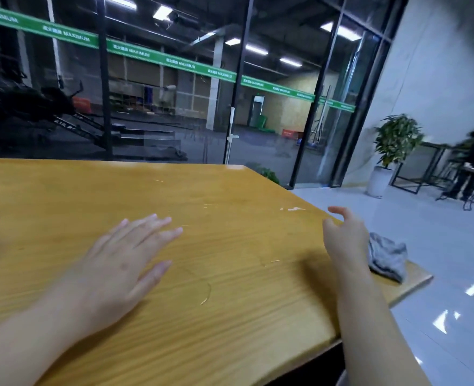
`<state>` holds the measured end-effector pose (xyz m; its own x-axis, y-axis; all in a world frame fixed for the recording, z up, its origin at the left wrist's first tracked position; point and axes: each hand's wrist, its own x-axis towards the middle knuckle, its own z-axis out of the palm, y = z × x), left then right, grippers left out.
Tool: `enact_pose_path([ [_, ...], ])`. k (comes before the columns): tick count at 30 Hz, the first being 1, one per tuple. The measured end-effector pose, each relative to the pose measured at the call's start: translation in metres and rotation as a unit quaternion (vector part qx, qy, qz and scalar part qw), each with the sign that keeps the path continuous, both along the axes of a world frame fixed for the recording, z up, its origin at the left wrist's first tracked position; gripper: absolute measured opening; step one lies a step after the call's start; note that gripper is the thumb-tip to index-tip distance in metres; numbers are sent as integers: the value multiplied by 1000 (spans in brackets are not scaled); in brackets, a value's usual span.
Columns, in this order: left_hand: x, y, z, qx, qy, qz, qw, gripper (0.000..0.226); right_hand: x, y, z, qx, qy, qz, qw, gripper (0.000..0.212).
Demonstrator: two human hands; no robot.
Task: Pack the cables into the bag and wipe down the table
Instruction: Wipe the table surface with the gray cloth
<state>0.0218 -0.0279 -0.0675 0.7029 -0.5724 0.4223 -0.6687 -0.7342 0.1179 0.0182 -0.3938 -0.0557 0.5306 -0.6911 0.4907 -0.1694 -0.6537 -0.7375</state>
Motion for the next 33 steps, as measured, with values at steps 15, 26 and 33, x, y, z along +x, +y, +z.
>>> enact_pose_path([
  [15, 3, -2, -7, -7, -4, -32, 999, 76, -15, -38, -15, 26, 368, -173, 913, 43],
  [26, 5, 2, -8, -25, 5, -34, 999, 67, -16, -43, -10, 28, 118, -134, 984, 31],
  [33, 2, 4, -5, -23, 11, -26, 999, 64, -5, 23, 27, 60, -159, 101, 980, 39],
])
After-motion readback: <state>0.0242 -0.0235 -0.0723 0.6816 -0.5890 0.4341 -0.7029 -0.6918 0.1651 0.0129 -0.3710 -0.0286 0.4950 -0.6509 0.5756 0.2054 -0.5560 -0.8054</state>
